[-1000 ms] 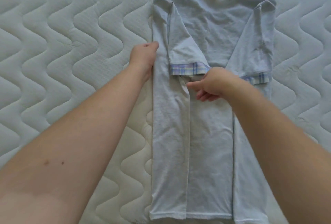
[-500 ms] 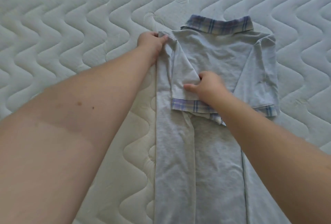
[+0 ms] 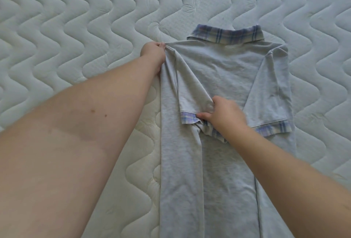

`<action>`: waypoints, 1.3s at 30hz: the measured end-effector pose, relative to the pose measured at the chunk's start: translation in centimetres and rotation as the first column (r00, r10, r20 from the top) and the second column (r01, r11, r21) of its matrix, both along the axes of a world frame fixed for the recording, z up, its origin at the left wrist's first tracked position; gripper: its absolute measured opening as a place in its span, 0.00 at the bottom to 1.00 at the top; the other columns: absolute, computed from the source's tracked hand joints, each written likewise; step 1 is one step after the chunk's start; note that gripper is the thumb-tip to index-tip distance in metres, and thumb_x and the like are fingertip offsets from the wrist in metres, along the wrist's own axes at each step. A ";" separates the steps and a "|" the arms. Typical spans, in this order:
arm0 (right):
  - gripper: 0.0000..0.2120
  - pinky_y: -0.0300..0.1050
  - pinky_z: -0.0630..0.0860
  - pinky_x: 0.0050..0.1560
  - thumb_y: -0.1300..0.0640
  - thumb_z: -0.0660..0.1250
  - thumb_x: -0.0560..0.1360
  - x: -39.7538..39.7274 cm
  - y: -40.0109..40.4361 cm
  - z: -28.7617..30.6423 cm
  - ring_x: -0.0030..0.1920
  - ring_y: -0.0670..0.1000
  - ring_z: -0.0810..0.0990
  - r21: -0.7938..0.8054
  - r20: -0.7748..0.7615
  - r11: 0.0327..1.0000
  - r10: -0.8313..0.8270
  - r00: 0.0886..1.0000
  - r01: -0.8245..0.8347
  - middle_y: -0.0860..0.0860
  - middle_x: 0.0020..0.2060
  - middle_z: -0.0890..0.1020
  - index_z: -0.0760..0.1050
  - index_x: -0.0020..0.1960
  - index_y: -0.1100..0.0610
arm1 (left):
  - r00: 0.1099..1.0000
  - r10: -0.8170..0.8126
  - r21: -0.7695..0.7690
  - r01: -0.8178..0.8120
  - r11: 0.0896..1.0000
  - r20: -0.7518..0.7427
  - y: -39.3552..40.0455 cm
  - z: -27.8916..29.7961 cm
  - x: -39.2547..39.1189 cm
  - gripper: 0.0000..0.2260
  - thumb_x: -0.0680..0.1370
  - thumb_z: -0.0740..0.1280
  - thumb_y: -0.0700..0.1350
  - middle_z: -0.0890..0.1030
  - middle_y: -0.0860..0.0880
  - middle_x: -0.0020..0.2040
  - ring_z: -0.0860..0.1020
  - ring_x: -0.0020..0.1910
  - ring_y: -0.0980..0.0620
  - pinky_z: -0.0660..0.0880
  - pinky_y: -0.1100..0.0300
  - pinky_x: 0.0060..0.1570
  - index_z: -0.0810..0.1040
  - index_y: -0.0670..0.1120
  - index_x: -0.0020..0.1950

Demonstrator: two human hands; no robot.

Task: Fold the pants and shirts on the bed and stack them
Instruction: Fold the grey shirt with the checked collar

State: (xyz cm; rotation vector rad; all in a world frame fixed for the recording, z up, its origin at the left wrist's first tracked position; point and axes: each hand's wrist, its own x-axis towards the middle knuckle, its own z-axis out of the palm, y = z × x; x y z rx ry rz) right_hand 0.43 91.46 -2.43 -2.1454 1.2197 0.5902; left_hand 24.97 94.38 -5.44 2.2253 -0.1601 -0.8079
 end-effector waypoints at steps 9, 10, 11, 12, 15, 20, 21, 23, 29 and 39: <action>0.23 0.38 0.65 0.48 0.56 0.71 0.76 -4.7 1.5 0.0 0.39 0.36 0.71 0.051 0.389 0.988 -0.152 0.908 0.143 0.44 0.49 0.73 0.68 0.68 0.50 | 0.619 -0.481 0.115 0.535 0.837 0.621 5.5 3.6 -10.4 0.25 0.82 0.60 0.46 0.67 0.43 0.75 0.64 0.75 0.45 0.59 0.51 0.73 0.62 0.42 0.78; 0.22 0.36 0.64 0.47 0.58 0.71 0.76 -5.0 1.3 -0.1 0.37 0.35 0.70 0.004 0.414 0.991 -0.122 0.902 0.132 0.45 0.49 0.72 0.70 0.67 0.51 | 0.534 -0.561 0.194 0.592 0.782 0.633 7.0 3.0 -12.6 0.25 0.82 0.59 0.46 0.65 0.44 0.77 0.62 0.77 0.46 0.56 0.51 0.74 0.61 0.43 0.78; 0.20 0.34 0.63 0.47 0.59 0.72 0.75 -5.3 1.2 -0.1 0.36 0.36 0.69 -0.048 0.443 0.991 -0.089 0.892 0.123 0.45 0.48 0.72 0.72 0.65 0.52 | 0.467 -0.627 0.273 0.621 0.735 0.624 8.3 2.3 -14.8 0.25 0.82 0.57 0.48 0.63 0.45 0.78 0.59 0.78 0.47 0.53 0.51 0.76 0.60 0.44 0.79; 0.19 0.33 0.63 0.46 0.59 0.72 0.75 -5.5 0.9 -0.2 0.39 0.37 0.69 -0.093 0.463 0.989 -0.059 0.885 0.115 0.46 0.48 0.72 0.74 0.64 0.54 | 0.418 -0.685 0.348 0.635 0.690 0.596 9.5 1.5 -16.6 0.26 0.83 0.55 0.50 0.59 0.47 0.80 0.56 0.79 0.48 0.50 0.51 0.77 0.58 0.45 0.80; 0.19 0.39 0.68 0.49 0.59 0.72 0.75 -5.9 0.6 -0.4 0.51 0.47 0.76 -0.156 0.425 0.987 0.034 0.905 0.036 0.51 0.56 0.76 0.74 0.64 0.56 | 0.355 -0.836 0.536 0.647 0.543 0.419 11.9 -1.2 -19.5 0.28 0.83 0.48 0.58 0.48 0.50 0.82 0.46 0.80 0.52 0.40 0.53 0.77 0.47 0.50 0.81; 0.20 0.43 0.67 0.62 0.60 0.67 0.77 -8.8 2.0 0.6 0.63 0.55 0.73 -0.322 0.533 0.946 0.143 0.834 0.044 0.55 0.64 0.75 0.72 0.69 0.59 | 0.342 -0.850 0.592 0.611 0.526 0.402 12.0 -2.1 -19.9 0.29 0.81 0.41 0.60 0.45 0.50 0.82 0.44 0.80 0.51 0.38 0.52 0.77 0.43 0.51 0.81; 0.21 0.47 0.66 0.66 0.58 0.65 0.79 -10.0 2.3 0.7 0.66 0.55 0.72 -0.369 0.536 0.927 0.153 0.830 0.068 0.55 0.67 0.74 0.71 0.71 0.59 | 0.345 -0.827 0.579 0.594 0.558 0.443 12.2 -1.8 -20.3 0.29 0.82 0.42 0.60 0.48 0.49 0.82 0.46 0.80 0.51 0.40 0.51 0.77 0.46 0.50 0.81; 0.24 0.51 0.61 0.73 0.55 0.62 0.80 -13.1 3.2 0.4 0.73 0.56 0.67 -0.430 0.496 0.896 0.129 0.858 0.114 0.56 0.72 0.69 0.66 0.75 0.60 | 0.374 -0.768 0.523 0.571 0.633 0.520 13.1 -1.1 -21.8 0.29 0.82 0.46 0.59 0.53 0.47 0.81 0.52 0.80 0.50 0.45 0.50 0.77 0.50 0.48 0.81; 0.30 0.45 0.39 0.77 0.49 0.54 0.83 -23.8 9.6 -2.5 0.79 0.47 0.46 -0.312 0.096 0.944 0.148 0.984 -0.112 0.50 0.80 0.49 0.46 0.80 0.56 | 0.655 -0.641 0.519 0.415 0.748 0.400 19.9 -1.1 -30.4 0.31 0.82 0.47 0.57 0.50 0.43 0.81 0.51 0.80 0.48 0.50 0.48 0.78 0.46 0.42 0.80; 0.32 0.49 0.42 0.78 0.44 0.44 0.80 -33.4 19.4 -2.8 0.79 0.51 0.47 -0.192 0.028 0.960 0.213 0.977 -0.204 0.53 0.78 0.46 0.43 0.79 0.57 | 0.680 -0.697 0.530 0.515 0.674 0.225 29.2 -0.6 -44.0 0.31 0.81 0.47 0.56 0.47 0.45 0.80 0.48 0.79 0.51 0.41 0.52 0.77 0.46 0.41 0.79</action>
